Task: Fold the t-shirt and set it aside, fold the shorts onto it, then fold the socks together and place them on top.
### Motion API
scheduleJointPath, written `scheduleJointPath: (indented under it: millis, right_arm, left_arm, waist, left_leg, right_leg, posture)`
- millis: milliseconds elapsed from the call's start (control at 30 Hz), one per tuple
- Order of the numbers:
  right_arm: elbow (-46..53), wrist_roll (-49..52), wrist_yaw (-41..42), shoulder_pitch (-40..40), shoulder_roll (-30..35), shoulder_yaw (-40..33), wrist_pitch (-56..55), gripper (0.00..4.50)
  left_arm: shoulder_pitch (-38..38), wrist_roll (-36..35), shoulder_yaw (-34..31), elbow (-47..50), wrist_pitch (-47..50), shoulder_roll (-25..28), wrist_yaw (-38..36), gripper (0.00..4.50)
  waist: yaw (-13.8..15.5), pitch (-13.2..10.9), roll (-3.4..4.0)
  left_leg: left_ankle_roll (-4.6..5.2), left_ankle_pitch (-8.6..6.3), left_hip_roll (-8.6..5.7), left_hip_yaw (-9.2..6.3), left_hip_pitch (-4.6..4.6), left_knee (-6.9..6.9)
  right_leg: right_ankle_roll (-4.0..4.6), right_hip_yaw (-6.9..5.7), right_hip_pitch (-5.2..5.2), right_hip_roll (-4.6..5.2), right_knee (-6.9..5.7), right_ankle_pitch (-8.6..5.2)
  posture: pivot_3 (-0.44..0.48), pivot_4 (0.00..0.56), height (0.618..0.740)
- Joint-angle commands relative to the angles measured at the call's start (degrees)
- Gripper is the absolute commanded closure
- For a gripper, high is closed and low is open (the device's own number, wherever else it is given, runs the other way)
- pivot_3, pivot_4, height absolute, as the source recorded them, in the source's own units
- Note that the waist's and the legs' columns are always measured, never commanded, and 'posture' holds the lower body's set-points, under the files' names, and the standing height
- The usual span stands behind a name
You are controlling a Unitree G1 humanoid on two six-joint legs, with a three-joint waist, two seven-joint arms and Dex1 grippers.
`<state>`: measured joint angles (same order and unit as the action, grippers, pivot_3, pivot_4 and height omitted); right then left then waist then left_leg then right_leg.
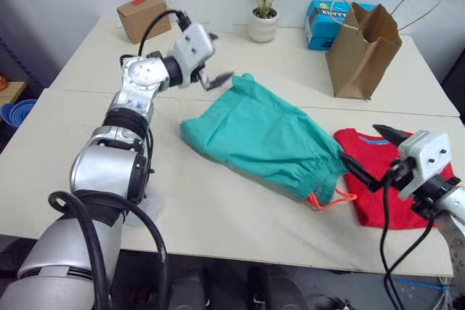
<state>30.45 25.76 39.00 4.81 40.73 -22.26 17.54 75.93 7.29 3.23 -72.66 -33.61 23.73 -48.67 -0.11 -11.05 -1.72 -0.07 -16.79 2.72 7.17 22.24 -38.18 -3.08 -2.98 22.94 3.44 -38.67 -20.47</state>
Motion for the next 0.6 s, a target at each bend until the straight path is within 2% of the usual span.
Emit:
scheduleJointPath:
  millis: [33,100,167,367,533,600]
  right_arm:
    - [6.9,2.3,4.5,1.8,1.8,4.7,0.8,0.0]
    - [9.3,2.1,4.1,1.8,1.6,9.7,3.0,0.0]
    - [9.9,-2.0,2.3,1.6,1.1,15.8,4.4,0.0]
    - [6.0,-14.5,-6.5,0.6,-2.0,26.4,8.0,0.0]
    - [3.6,-20.2,-11.2,-0.7,-4.2,28.1,8.5,0.0]
    - [2.5,-23.2,-12.6,-1.3,-4.1,28.7,8.0,0.37]
  left_arm:
    - [-4.8,-4.7,-0.5,5.7,-4.4,2.7,-16.4,0.03]
    - [-8.9,-6.7,-0.2,9.1,-2.6,4.3,-24.6,0.03]
    - [-12.4,-5.3,1.5,11.2,-2.4,5.9,-26.9,0.03]
    - [-18.2,-0.4,5.7,13.2,-2.4,5.0,-21.9,0.03]
    - [-18.0,4.0,8.0,10.9,-1.5,3.0,-11.9,0.03]
    - [-17.1,6.3,9.2,9.1,-1.2,1.3,-6.9,0.0]
  waist:
    - [-0.1,0.0,0.0]
    - [-0.2,0.0,0.0]
    - [-0.3,0.0,0.0]
    - [0.3,0.0,-0.02]
    - [0.2,0.0,-0.04]
    - [0.2,0.0,-0.05]
  left_leg:
    - [0.0,0.0,0.01,0.01,-0.03,0.0]
    - [-0.01,0.0,0.04,0.02,-0.01,-0.08]
    - [0.0,0.01,0.04,-0.01,-0.01,-0.16]
    - [0.15,-0.08,0.0,-0.27,0.15,-0.55]
    - [0.36,-0.23,-0.01,-0.29,0.16,-0.84]
    - [0.37,-0.24,-0.01,-0.3,0.12,-0.84]
  right_leg:
    - [0.0,0.03,0.0,-0.01,-0.03,0.0]
    - [0.01,0.05,0.0,-0.01,-0.09,0.0]
    - [0.01,0.17,0.0,0.03,-0.15,0.0]
    - [0.02,0.14,-0.1,0.16,-0.23,-0.01]
    - [-0.03,0.13,-0.24,0.23,-0.23,0.02]
    - [-0.04,0.12,-0.29,0.24,-0.25,0.02]
  posture:
    - [0.0,0.15,0.74]
    - [0.0,0.15,0.74]
    - [0.0,0.15,0.74]
    - [0.0,0.15,0.74]
    - [0.0,0.15,0.74]
    - [0.0,0.15,0.74]
